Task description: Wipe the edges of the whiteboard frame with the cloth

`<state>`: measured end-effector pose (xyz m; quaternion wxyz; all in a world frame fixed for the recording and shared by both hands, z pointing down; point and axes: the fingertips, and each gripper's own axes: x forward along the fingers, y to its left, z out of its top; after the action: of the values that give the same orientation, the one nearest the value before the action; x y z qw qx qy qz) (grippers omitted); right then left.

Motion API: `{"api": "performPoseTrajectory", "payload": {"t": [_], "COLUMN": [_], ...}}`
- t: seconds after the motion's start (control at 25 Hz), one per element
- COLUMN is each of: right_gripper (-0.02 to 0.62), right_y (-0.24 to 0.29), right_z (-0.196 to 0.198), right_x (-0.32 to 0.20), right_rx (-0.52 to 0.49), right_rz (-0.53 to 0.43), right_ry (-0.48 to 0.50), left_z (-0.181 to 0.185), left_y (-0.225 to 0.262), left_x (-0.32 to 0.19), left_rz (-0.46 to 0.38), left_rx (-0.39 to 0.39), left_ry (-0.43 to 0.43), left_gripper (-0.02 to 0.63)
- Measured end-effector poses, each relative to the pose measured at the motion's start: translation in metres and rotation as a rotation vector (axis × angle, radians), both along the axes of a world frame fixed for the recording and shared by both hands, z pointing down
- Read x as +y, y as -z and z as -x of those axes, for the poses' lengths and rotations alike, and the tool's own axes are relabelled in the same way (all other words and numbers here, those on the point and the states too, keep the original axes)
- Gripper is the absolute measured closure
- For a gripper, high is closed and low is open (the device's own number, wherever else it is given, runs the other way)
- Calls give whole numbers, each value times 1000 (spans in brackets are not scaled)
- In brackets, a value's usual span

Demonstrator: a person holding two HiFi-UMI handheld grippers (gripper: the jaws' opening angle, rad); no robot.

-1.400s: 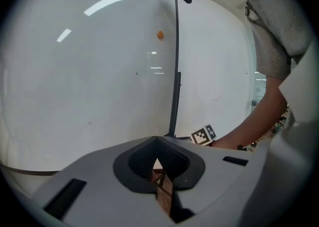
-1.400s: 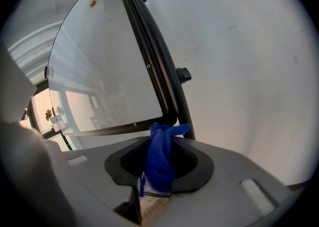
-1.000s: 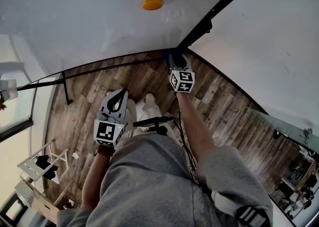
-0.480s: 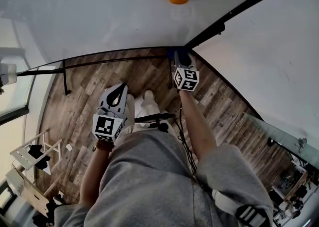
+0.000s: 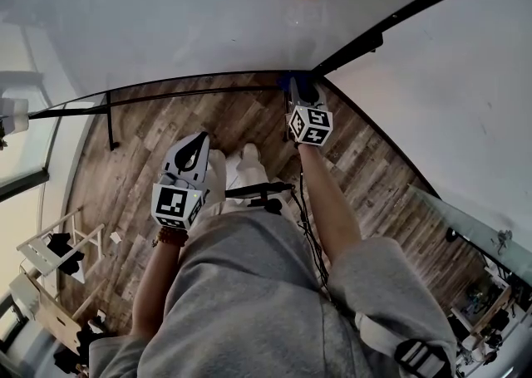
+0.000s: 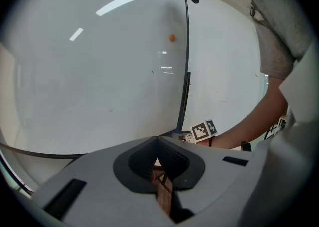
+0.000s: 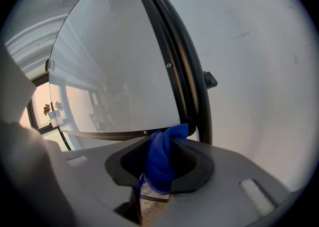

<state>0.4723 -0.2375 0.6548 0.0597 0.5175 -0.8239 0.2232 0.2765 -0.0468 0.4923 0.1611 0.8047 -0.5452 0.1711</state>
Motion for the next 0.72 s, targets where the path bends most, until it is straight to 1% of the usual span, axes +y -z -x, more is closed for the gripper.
{"api": "performPoseTrajectory", "payload": {"t": [0.2,0.36,0.44,0.72], "right_gripper": [477,477,477,477], "right_y": [0,0,1,1], "right_z": [5,10,11,17], "right_x": [1,3,3,3], "right_rx": [-10,-9,-10,-4], "right_rz": [10,13,14,22], "right_ry": [-5,8,5,13], "left_z": [3,2,3,10], "left_y": [-2,3,2,1], "left_x": [-1,-4,-2,2], "left_rz": [15,-11,-2,-16], "left_rx": [-5,12,10,5], "left_ry": [-8,-9,-9,19], "left_gripper": [598,598,598,598]}}
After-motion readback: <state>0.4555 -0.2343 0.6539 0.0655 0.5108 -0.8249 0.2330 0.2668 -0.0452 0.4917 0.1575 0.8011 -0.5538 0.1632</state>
